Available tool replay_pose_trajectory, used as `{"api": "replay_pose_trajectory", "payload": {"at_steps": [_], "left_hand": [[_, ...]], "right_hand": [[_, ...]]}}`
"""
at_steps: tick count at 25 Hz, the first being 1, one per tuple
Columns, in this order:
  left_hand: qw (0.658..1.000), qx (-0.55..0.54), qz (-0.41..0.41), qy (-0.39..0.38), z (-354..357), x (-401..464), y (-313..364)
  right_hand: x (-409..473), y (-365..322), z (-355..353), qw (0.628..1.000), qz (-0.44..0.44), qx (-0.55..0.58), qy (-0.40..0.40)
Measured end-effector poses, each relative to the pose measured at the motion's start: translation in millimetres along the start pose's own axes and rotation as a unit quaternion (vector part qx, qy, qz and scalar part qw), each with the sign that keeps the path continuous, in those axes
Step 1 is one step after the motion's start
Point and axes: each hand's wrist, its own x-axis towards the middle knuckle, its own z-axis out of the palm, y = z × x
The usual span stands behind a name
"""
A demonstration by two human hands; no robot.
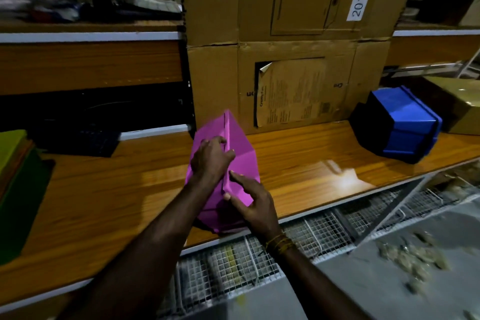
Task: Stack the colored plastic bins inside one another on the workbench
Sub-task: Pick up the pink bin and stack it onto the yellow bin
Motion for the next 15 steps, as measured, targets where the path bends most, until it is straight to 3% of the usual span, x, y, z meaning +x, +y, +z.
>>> {"api": "replay_pose_trajectory", "payload": {"at_steps": [5,8,12,15], "left_hand": [[0.994,0.083,0.007,0.074,-14,-23,-13],[0.991,0.093,-0.031,0.090,-29,-28,-35],[0.990,0.073,-0.079,0.095,-46,-40,-66],[0.985,0.063,-0.130,0.092,-53,-52,-85]], "right_hand": [[-24,25,16,0.993,0.103,0.034,-0.054],[-34,32,18,0.982,0.184,0.015,-0.052],[-28,25,19,0.972,0.197,-0.112,-0.067],[-13,23,26,0.960,0.240,-0.077,-0.125]]}}
